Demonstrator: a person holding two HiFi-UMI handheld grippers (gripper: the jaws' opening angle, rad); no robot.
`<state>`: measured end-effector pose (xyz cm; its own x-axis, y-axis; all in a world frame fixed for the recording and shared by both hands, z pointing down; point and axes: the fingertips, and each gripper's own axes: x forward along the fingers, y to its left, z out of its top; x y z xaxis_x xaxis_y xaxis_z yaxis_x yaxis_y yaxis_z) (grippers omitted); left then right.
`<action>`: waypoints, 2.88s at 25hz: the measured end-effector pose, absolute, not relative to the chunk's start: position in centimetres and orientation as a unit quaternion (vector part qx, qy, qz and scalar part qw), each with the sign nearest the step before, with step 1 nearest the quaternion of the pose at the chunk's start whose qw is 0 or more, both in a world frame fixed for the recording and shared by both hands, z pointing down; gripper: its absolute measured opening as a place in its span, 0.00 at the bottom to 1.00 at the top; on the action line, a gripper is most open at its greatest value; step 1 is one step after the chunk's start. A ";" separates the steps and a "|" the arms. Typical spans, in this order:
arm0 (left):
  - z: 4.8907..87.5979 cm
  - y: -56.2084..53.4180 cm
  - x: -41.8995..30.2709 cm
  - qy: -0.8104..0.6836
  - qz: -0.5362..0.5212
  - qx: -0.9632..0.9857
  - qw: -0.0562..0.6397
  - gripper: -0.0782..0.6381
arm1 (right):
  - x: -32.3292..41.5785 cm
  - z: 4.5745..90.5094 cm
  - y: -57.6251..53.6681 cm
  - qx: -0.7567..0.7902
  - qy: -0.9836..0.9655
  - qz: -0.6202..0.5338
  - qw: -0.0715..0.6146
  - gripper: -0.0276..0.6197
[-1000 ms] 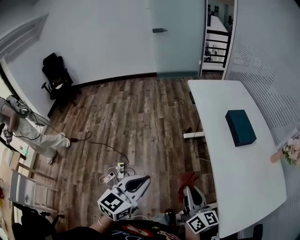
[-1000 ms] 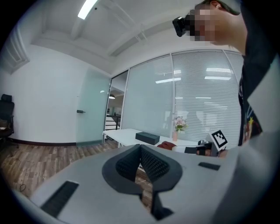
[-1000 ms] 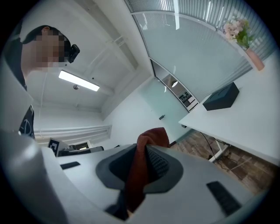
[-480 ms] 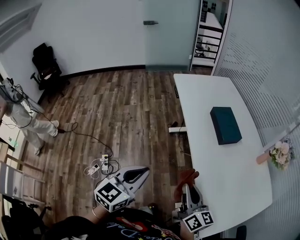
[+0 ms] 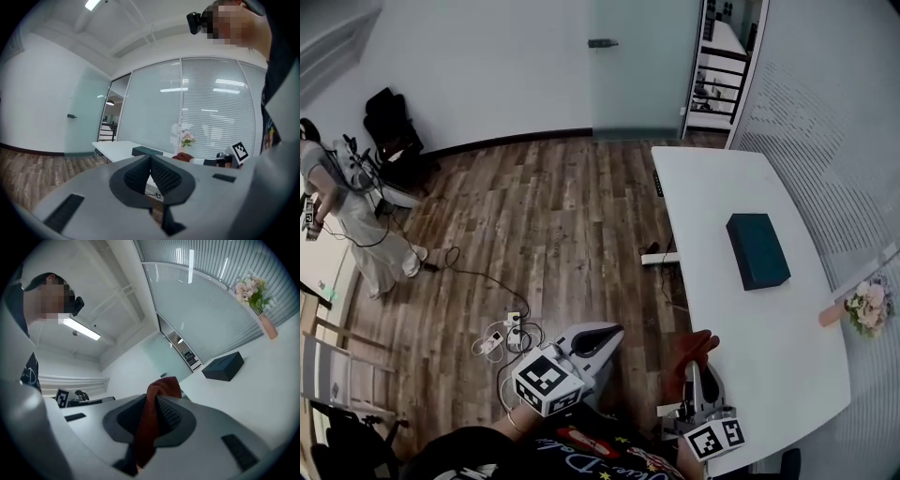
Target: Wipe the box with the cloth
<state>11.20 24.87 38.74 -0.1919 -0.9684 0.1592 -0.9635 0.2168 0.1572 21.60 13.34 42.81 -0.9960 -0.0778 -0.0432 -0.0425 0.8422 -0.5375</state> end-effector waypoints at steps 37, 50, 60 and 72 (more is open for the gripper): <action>39.4 -3.3 -19.7 -0.592 -0.080 0.796 0.099 0.11 | -3.2 37.6 -11.1 -0.292 0.942 -0.155 0.062 0.13; 38.1 -9.8 -18.6 -0.575 -0.070 0.811 0.087 0.11 | 1.2 36.2 -23.8 -0.374 0.925 -0.063 0.010 0.13; 39.0 -13.9 -15.2 -0.569 -0.018 0.816 0.096 0.11 | -1.0 41.7 -35.8 -0.393 0.909 0.046 -0.134 0.13; 40.7 -12.4 -14.7 -0.606 0.009 0.785 0.130 0.11 | -7.0 53.2 -37.7 -0.260 0.898 0.075 -0.348 0.13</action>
<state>-14.74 -12.39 40.71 0.2653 -0.9487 0.1719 -0.9536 -0.2318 0.1922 -6.98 -37.74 53.19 -0.6225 -0.5187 0.5860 -0.4138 0.8537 0.3160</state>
